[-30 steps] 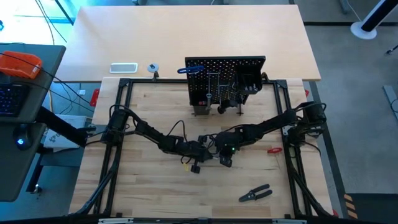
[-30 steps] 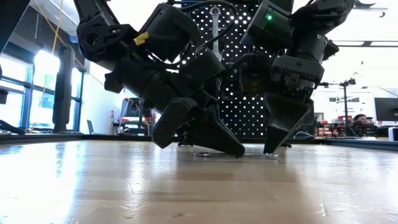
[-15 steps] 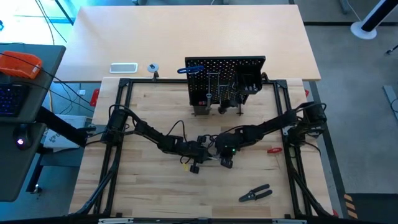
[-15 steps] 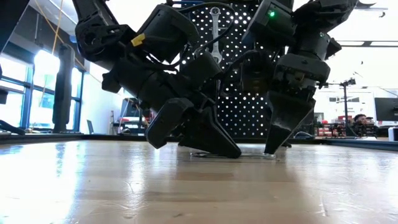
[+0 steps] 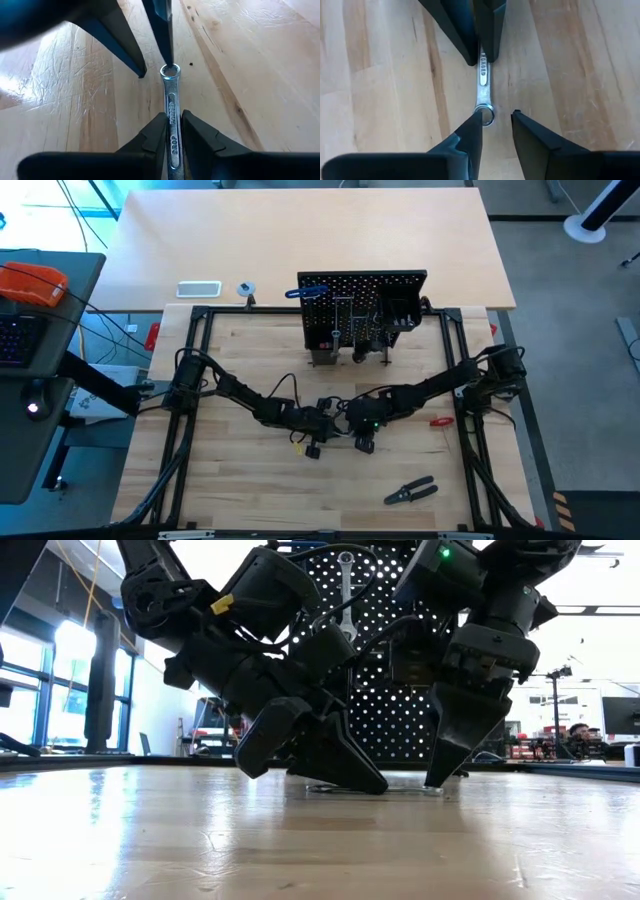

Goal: Hang tools onto peg board
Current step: Hang the wrench on the pegboard

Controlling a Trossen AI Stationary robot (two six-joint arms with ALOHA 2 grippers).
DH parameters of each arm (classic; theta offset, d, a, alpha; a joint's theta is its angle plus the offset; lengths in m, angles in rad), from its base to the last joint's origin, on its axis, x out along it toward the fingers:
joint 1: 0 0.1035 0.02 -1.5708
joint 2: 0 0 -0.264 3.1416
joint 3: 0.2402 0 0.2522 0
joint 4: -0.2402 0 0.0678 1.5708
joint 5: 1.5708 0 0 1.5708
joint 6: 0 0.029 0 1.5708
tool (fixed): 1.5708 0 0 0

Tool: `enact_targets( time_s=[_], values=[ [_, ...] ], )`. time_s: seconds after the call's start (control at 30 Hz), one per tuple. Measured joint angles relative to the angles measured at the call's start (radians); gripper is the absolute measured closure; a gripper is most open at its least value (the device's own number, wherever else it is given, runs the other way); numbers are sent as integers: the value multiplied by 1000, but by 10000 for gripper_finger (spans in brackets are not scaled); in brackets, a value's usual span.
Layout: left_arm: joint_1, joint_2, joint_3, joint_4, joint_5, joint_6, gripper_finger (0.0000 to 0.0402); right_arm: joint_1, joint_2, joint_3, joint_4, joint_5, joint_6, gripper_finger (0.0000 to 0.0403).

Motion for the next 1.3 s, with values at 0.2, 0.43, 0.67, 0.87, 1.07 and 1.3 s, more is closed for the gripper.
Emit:
enact_targets(
  time_s=[0.2, 0.43, 0.67, 0.87, 1.07, 1.3],
  values=[
    [0, 0, 0, 0, 0, -1, 344, 13, 0, 0, -1, 37, -4, 325],
    [0, 0, 0, 0, -1, -3, 344, 20, 30, 4, 12, 40, -4, 348],
    [0, -1, 0, 0, -1, -3, 344, 24, 35, 4, 20, 40, -6, 365],
    [-3, -1, 0, 0, -3, 34, 340, 24, 35, 4, 13, 40, -7, 392],
    [-15, -1, 0, 2, -42, 58, 299, 5, 36, 4, 0, 27, -1, 401],
    [-21, -2, 0, 3, -83, 76, 232, -3, 46, 4, -9, 16, 4, 402]
  ],
)
